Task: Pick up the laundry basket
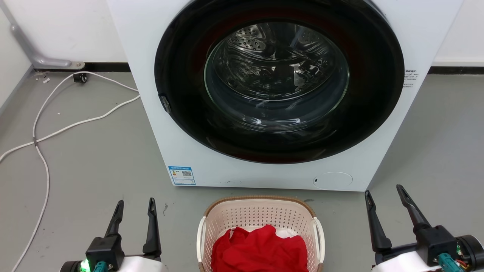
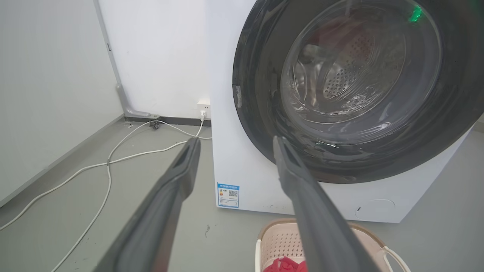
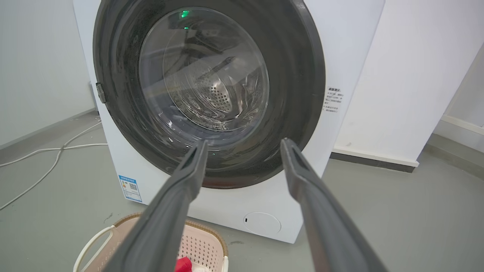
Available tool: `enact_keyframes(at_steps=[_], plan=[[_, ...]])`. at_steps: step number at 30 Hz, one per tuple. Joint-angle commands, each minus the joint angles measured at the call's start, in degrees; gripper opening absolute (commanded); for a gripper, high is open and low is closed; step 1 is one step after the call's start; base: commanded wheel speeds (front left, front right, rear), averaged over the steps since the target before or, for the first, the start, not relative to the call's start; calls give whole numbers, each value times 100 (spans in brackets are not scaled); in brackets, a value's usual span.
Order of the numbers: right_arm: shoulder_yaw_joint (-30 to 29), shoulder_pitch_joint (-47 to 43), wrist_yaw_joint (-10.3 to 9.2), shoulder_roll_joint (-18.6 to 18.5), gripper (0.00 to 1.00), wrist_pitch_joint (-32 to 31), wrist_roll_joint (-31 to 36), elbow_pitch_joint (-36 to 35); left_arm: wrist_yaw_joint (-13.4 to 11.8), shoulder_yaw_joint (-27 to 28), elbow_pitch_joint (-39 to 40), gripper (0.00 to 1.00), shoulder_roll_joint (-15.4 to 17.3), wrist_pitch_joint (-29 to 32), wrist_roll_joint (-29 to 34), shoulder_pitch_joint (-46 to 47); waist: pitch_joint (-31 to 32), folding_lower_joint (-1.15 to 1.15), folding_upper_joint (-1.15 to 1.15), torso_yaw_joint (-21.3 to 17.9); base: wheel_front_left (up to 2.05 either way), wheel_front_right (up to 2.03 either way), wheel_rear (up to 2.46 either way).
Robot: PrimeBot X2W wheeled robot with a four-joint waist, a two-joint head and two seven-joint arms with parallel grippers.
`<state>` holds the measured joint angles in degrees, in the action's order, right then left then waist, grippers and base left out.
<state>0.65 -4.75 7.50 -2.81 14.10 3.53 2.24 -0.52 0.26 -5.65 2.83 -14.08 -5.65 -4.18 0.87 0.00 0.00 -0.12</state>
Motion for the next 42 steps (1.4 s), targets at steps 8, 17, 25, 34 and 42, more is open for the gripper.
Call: enact_keyframes(at_steps=[8,17,25,34,42], plan=[[16,-97,-2,-12,100,102,387,14,-64,-39,-8,100,9,-104,358,-70,-4,0,0,-13,0,0,0],[12,-110,-2,-11,100,112,397,75,-96,-52,-57,100,8,-115,390,-81,2,0,0,5,0,0,0],[37,-120,-2,-11,100,112,379,99,-96,-51,-87,100,8,-115,382,-105,23,0,0,23,0,0,0],[22,-23,-2,-11,100,112,321,106,-99,-43,-209,100,7,-114,321,-50,-5,0,0,39,0,0,0],[75,250,-2,-10,100,111,364,359,148,-38,-851,100,7,-114,190,392,-171,0,0,32,0,0,0]])
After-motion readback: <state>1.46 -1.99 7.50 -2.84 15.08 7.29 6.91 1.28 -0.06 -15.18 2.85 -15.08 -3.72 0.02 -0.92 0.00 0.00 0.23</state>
